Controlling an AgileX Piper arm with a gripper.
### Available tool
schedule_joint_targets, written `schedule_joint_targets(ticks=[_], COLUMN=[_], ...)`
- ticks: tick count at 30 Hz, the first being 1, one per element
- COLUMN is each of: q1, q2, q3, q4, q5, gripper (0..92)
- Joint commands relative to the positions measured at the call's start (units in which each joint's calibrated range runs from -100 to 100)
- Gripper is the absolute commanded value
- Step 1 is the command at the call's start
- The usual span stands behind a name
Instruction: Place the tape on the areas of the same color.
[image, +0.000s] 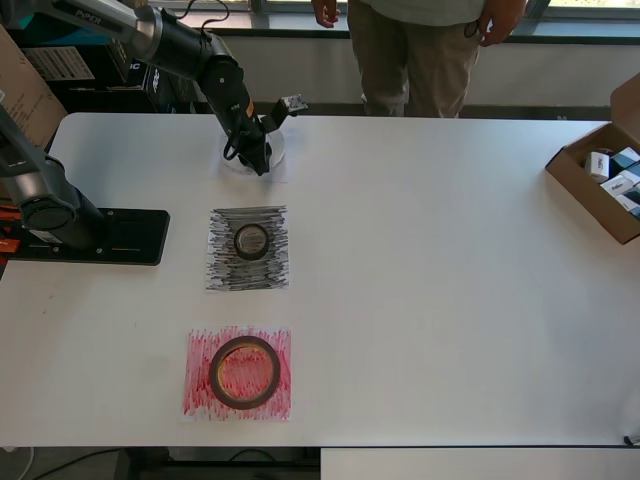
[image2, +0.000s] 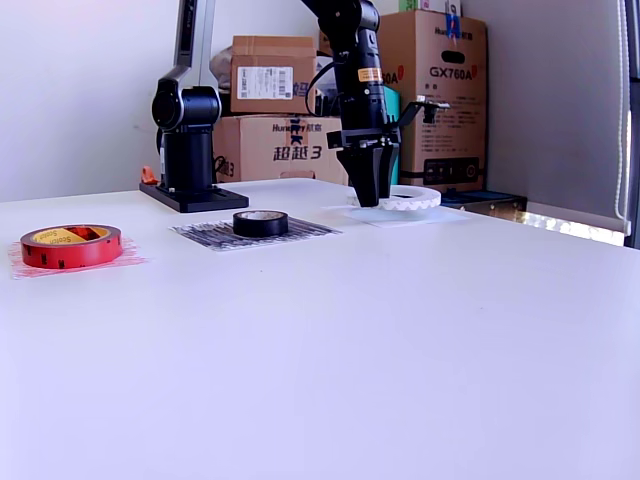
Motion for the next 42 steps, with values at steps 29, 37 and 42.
schedule_joint_targets(ticks=[29, 37, 42], q1=[1.2, 0.8, 0.1], q2=[2.0, 2.0, 2.0], q3=[-1.0, -1.1, -1.3], q4=[0.6, 0.0, -0.1], q5=[-2.3, -1.8, -1.8], gripper=[20.2, 56.6, 60.8])
